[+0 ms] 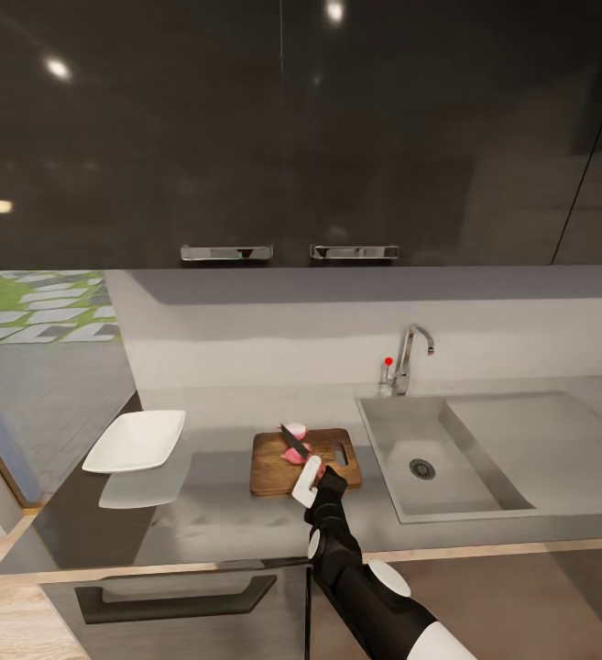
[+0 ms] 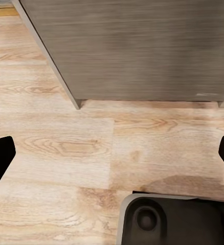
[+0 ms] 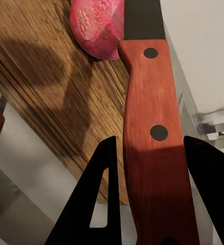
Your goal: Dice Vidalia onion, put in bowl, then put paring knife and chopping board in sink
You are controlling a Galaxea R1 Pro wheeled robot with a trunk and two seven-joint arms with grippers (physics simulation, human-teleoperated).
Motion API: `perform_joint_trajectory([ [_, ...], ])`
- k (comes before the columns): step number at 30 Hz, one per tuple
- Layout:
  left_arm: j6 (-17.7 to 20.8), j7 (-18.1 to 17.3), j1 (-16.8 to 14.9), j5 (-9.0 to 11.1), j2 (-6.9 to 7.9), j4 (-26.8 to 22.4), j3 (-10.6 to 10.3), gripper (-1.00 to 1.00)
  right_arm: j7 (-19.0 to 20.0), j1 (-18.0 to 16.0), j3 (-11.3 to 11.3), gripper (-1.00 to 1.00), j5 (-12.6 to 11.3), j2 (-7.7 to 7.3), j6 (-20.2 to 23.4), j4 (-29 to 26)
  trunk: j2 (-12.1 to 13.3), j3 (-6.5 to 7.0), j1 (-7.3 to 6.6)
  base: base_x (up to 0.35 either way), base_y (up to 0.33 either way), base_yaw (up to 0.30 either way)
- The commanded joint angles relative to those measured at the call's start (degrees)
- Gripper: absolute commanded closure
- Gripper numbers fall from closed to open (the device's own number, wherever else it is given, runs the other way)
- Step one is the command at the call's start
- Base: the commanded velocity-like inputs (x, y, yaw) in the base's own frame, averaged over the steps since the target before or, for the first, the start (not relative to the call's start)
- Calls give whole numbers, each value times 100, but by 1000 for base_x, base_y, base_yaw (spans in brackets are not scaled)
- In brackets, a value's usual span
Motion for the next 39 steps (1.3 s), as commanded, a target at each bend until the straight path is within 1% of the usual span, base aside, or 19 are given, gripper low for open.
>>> perform_joint_trajectory([
  [1,-10,25,-1,55,8,-11,-47,-100,-8,-4,7,100,-129,0,23,23,-10,-13,5,0,0,0],
  [26,-10,25,-1,53,8,-11,-47,-100,-15,-5,7,100,-122,0,11,87,-10,-13,5,0,0,0],
  [39,-10,25,-1,53,6,-11,-47,-100,-52,-6,5,100,-120,0,17,-130,-10,-13,5,36,-77,0],
])
